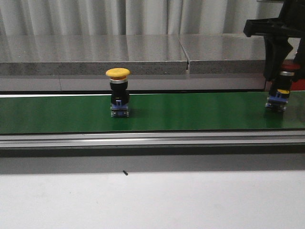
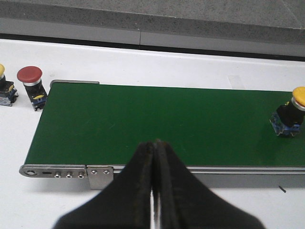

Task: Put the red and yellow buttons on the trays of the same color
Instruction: 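Lift the red button onto the red tray and open the right gripper, then move the right gripper back over the belt toward the yellow button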

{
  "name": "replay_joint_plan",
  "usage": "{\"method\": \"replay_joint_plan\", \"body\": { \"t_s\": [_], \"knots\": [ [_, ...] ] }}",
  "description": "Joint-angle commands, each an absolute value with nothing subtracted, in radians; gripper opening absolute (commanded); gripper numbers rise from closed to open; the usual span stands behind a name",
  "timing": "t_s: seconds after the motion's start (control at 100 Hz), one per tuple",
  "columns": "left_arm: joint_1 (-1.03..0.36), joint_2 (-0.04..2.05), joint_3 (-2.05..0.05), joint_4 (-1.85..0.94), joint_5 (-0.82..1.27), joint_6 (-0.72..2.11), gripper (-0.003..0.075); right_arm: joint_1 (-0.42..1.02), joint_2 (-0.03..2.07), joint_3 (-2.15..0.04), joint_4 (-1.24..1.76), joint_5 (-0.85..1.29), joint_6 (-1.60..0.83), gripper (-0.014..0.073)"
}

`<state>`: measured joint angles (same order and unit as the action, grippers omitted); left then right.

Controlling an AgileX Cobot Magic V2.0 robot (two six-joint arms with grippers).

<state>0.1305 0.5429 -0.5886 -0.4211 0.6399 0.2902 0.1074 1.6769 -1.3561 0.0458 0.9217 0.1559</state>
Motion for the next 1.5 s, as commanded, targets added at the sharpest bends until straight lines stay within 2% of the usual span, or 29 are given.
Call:
{"method": "replay_joint_plan", "body": {
  "t_s": [0.0,0.26,0.46,0.73,1.12,1.43,1.49],
  "knots": [
    [0.122,0.546,-0.615,-0.448,0.58,0.29,-0.002,0.078,1.6,-1.409,0.034,0.891,0.08,0.0122],
    [0.122,0.546,-0.615,-0.448,0.58,0.29,-0.002,-0.092,1.571,-1.516,0.045,0.896,-0.038,0.0122],
    [0.122,0.546,-0.615,-0.448,0.58,0.29,-0.002,-0.288,1.577,-1.59,0.071,0.879,-0.039,0.0122],
    [0.122,0.546,-0.615,-0.448,0.58,0.29,-0.002,-0.491,1.683,-1.627,0.12,0.828,-0.076,0.0122],
    [0.122,0.546,-0.615,-0.448,0.58,0.29,-0.002,-0.526,1.902,-1.627,0.208,0.632,-0.076,0.0122],
    [0.122,0.546,-0.615,-0.448,0.58,0.29,-0.002,-0.526,2.015,-1.627,0.215,0.619,-0.079,0.0124],
    [0.122,0.546,-0.615,-0.448,0.58,0.29,-0.002,-0.526,2.021,-1.627,0.215,0.62,-0.08,0.0156]
  ]
}}
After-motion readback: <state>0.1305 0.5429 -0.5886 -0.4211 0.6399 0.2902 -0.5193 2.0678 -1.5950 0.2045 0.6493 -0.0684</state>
